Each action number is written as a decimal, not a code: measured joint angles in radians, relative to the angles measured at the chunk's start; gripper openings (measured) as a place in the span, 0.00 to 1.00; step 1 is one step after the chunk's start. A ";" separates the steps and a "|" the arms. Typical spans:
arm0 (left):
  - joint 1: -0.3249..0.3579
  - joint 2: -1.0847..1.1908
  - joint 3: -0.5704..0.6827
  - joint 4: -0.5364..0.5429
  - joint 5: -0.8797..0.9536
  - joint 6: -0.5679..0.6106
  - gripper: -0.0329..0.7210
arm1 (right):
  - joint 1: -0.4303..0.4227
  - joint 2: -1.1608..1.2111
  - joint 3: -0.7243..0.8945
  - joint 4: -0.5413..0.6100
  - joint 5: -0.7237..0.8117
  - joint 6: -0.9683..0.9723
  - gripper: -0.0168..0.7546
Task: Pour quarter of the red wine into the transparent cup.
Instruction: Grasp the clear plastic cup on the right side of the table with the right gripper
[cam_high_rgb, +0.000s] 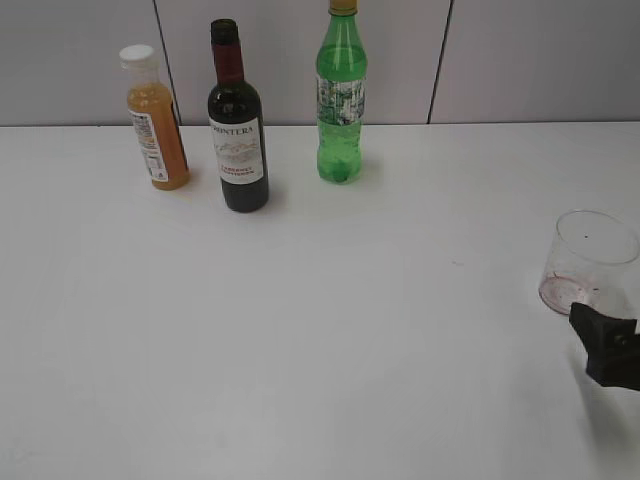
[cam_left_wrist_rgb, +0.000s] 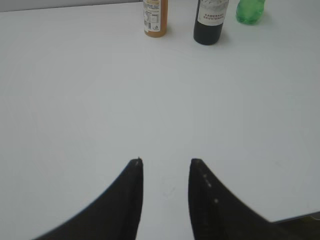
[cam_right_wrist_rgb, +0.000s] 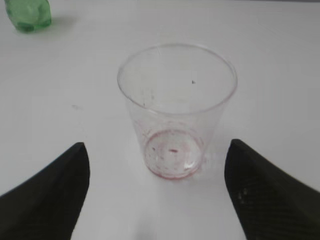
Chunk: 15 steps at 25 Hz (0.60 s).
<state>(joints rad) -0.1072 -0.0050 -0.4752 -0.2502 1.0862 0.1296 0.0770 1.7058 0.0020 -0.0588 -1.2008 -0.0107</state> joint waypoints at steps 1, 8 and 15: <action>0.000 0.000 0.000 0.000 0.000 0.000 0.36 | 0.000 0.022 0.000 0.001 0.000 -0.001 0.90; 0.000 0.000 0.000 0.000 0.000 0.000 0.36 | 0.000 0.080 -0.080 0.006 -0.006 -0.002 0.90; 0.000 0.000 0.000 0.000 0.000 0.000 0.36 | 0.000 0.155 -0.098 0.010 -0.007 -0.002 0.90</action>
<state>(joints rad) -0.1072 -0.0050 -0.4752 -0.2502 1.0862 0.1296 0.0770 1.8607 -0.0963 -0.0486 -1.2075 -0.0124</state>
